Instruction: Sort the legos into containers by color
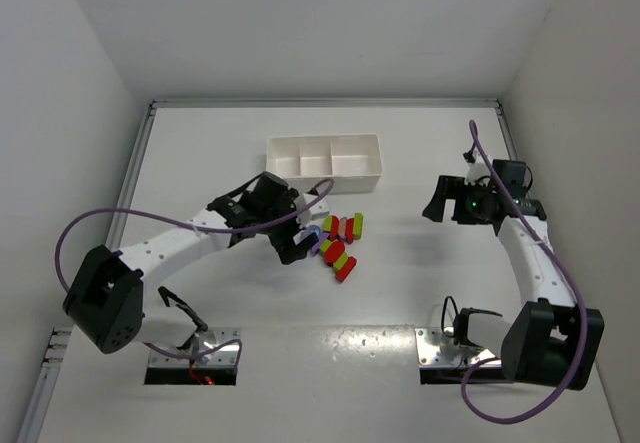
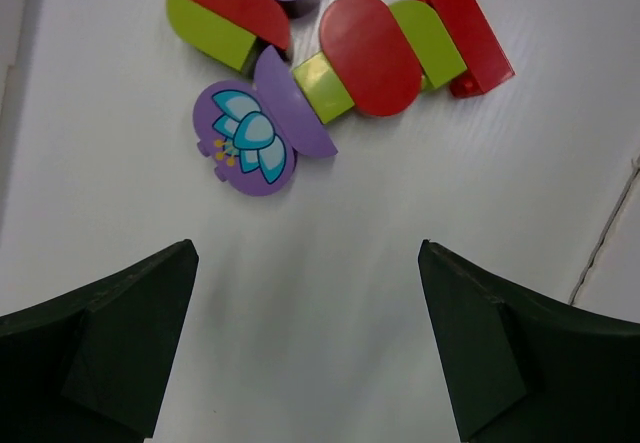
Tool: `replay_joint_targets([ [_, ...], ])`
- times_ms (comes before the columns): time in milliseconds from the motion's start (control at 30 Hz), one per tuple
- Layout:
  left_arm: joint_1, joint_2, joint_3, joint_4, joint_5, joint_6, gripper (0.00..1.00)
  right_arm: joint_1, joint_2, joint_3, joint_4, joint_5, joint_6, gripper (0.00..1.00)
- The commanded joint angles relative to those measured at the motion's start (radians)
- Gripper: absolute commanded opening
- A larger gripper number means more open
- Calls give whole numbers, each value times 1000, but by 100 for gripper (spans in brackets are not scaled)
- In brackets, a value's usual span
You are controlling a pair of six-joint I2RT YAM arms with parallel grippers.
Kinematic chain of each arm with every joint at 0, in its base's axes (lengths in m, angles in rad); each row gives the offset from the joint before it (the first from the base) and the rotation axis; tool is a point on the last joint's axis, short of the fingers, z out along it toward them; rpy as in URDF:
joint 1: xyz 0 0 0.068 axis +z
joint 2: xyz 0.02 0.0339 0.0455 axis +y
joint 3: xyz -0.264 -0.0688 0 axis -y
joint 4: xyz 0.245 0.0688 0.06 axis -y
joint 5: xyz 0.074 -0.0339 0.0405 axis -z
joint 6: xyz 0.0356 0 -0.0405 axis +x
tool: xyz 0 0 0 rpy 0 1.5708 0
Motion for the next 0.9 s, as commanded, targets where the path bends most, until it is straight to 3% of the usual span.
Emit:
replay_joint_targets([
  [0, -11, 50, 65, -85, 121, 269, 99, -16, -23, -6, 5, -16, 4, 99],
  [200, -11, 171, 160, -182, 181, 605, 99, -16, -13, -6, 5, -25, 4, 99],
  [433, -11, 267, 232, -202, 214, 755, 99, -25, -3, 24, 5, -35, 4, 99],
  [867, 8, 426, 344, -216, 204, 875, 99, -56, -3, 24, -4, -44, -6, 99],
])
